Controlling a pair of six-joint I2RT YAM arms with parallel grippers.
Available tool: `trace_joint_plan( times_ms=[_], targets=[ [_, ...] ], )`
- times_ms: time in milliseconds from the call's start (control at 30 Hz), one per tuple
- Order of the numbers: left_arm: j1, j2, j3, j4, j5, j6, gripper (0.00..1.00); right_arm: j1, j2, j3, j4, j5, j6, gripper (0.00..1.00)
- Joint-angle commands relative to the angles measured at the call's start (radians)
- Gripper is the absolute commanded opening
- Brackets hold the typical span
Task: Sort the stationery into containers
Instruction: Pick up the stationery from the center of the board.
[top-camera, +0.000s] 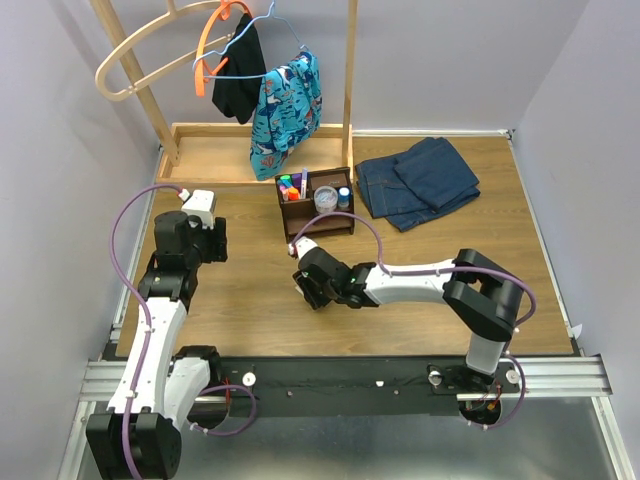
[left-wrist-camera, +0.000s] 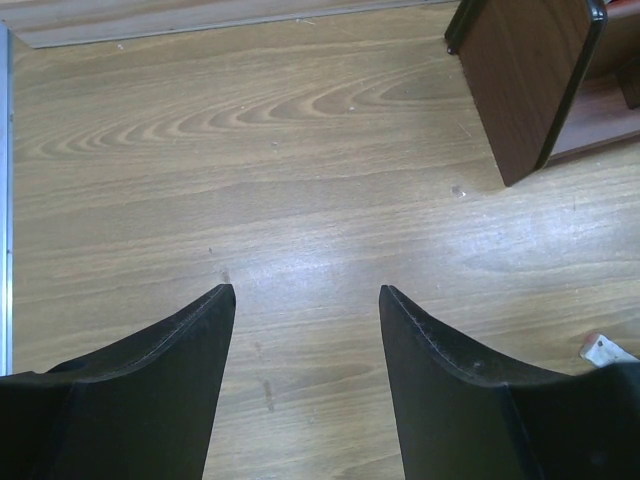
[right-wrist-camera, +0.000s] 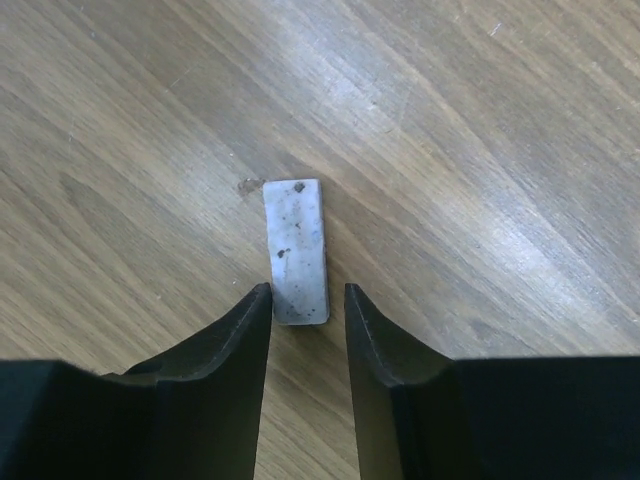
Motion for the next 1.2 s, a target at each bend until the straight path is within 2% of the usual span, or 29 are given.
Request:
trace_joint_plan(
  times_ms=[0,100,167,267,300,400,533,700,800,1000,1167],
  targets=[
    [0.006,-0.022,-0.014,0.016,-0.005,-0.012,0.69,0.021,0.038,0.004,-0.016,0.036,0.017,0.38],
    [0.009,-0.028,-0.018,0.017,-0.007,-0.012,0.69,0.027,0.047,0.005,-0.025,0.049,0.017,0.32],
    [0.009,-0.031,-0.020,0.022,-0.004,-0.012,0.69,0.031,0.044,-0.004,-0.034,0.047,0.016,0.31],
    [0.011,-0.036,-0.020,0.020,-0.005,-0.014,0.69,0.037,0.038,-0.025,-0.028,0.053,0.010,0.22],
    [0.011,-0.037,-0.020,0.020,-0.005,-0.014,0.69,0.038,0.031,-0.028,-0.026,0.059,0.007,0.17],
    [0.011,-0.039,-0.019,0.017,-0.001,-0.015,0.69,0.038,-0.009,-0.036,-0.022,0.125,0.010,0.12],
    [0.013,-0.036,-0.012,0.014,0.024,-0.015,0.69,0.034,-0.109,-0.028,-0.035,0.242,-0.010,0.11],
    [0.013,-0.004,0.006,0.000,0.056,-0.023,0.69,-0.029,-0.175,-0.021,-0.104,0.266,0.008,0.09],
    [0.011,0.012,0.026,-0.012,0.062,-0.023,0.69,-0.099,-0.172,-0.001,-0.109,0.270,0.002,0.06],
    [0.011,0.041,0.046,-0.011,0.067,-0.021,0.69,-0.238,-0.121,0.048,-0.083,0.251,-0.027,0.05],
    [0.013,0.055,0.047,0.002,0.065,-0.029,0.69,-0.267,-0.094,0.076,-0.023,0.230,-0.055,0.05]
  ],
)
